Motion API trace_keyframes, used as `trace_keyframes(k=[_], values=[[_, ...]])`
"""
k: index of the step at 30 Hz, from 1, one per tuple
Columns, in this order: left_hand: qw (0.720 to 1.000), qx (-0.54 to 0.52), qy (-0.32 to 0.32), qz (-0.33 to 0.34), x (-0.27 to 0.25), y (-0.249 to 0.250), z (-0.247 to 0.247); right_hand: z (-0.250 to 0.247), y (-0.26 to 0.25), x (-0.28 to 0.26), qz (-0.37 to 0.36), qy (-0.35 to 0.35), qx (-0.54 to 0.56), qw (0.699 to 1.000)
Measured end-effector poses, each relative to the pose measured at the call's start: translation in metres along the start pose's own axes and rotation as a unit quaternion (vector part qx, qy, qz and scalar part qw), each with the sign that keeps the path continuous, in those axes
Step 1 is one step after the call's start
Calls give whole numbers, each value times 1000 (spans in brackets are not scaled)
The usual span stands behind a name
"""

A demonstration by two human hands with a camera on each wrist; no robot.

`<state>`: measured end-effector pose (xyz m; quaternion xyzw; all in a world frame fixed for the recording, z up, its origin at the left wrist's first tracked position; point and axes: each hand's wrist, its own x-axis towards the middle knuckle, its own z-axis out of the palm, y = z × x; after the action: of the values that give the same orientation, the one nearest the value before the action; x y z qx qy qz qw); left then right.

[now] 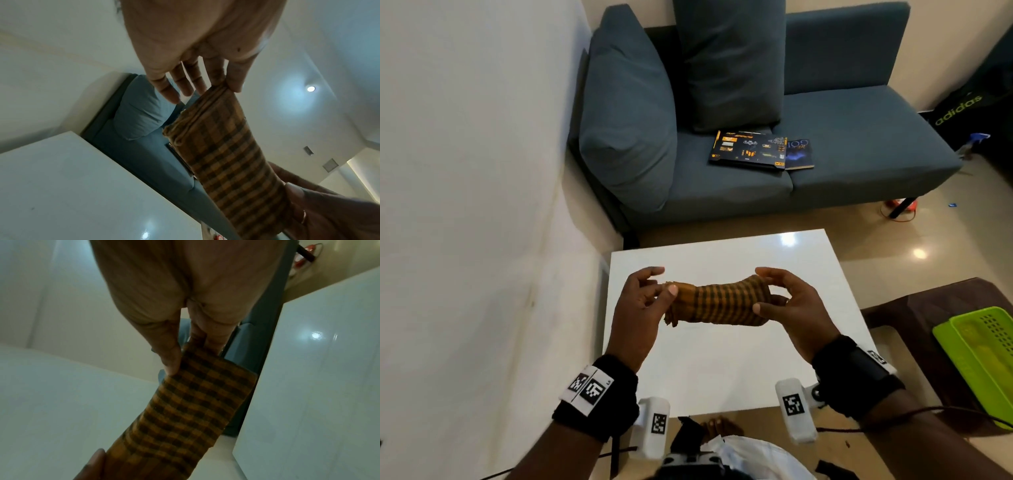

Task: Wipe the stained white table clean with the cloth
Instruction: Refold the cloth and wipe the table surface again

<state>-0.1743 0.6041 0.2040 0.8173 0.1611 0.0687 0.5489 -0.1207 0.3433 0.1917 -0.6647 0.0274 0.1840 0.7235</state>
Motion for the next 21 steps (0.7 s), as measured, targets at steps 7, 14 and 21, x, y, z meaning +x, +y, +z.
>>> trace_keyframes(k=[7, 14, 21], values=[[996, -87, -10, 7, -3, -5, -7, 5, -4, 5, -78, 33, -250, 965], [995, -102, -20, 10, 4, -6, 4, -9, -8, -1, -85, 33, -265, 960], [986, -93, -137, 18, 11, 7, 40, -34, -7, -21, -22, 68, -101, 992]])
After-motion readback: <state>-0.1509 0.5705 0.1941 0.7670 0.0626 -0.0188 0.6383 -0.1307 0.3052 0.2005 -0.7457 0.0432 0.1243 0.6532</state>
